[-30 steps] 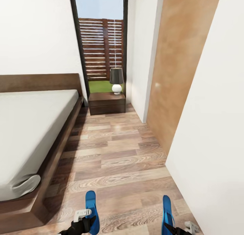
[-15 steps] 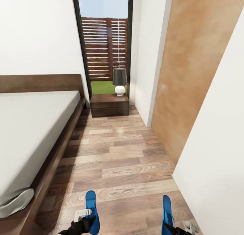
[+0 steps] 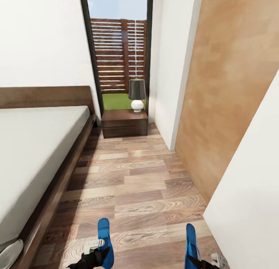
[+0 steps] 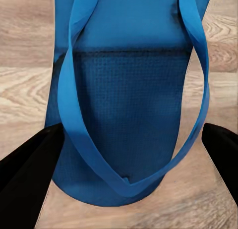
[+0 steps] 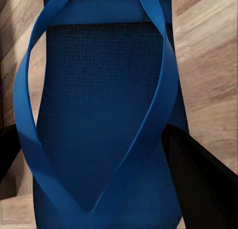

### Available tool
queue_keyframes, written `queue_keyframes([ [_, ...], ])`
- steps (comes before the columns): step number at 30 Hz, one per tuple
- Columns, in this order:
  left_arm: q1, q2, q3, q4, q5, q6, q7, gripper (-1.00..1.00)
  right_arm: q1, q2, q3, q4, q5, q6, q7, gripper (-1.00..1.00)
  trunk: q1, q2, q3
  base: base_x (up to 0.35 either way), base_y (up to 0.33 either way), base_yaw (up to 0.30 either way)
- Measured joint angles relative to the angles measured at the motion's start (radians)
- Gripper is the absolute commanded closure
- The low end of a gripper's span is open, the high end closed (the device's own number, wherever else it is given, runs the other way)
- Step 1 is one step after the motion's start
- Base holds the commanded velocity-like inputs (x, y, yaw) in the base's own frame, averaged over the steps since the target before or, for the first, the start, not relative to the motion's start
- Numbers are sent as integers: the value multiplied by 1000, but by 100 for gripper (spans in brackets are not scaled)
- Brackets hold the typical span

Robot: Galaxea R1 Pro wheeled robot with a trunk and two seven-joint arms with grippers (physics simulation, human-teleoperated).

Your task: In the bedroom, move the book from the bed onto either nightstand, and place the two sandals side by side next to the bed.

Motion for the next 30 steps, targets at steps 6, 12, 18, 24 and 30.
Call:
queue_keyframes([
  [6, 0, 0, 0, 0, 0, 0, 0, 100, 0, 0, 0, 0, 0, 0, 0, 100, 0, 0, 0, 329, 0, 0],
  [12, 0, 0, 0, 0, 0, 0, 0, 100, 0, 0, 0, 0, 0, 0, 0, 100, 0, 0, 0, 326, -15, 0],
  [18, 0, 0, 1, 0, 0, 0, 0, 100, 0, 0, 0, 0, 0, 0, 0, 100, 0, 0, 0, 295, -127, 0],
  [24, 0, 0, 0, 0, 0, -1, 0, 100, 0, 0, 0, 0, 0, 0, 0, 100, 0, 0, 0, 301, -93, 0],
  [30, 0, 0, 0, 0, 0, -1, 0, 100, 0, 0, 0, 0, 0, 0, 0, 100, 0, 0, 0, 306, -77, 0],
])
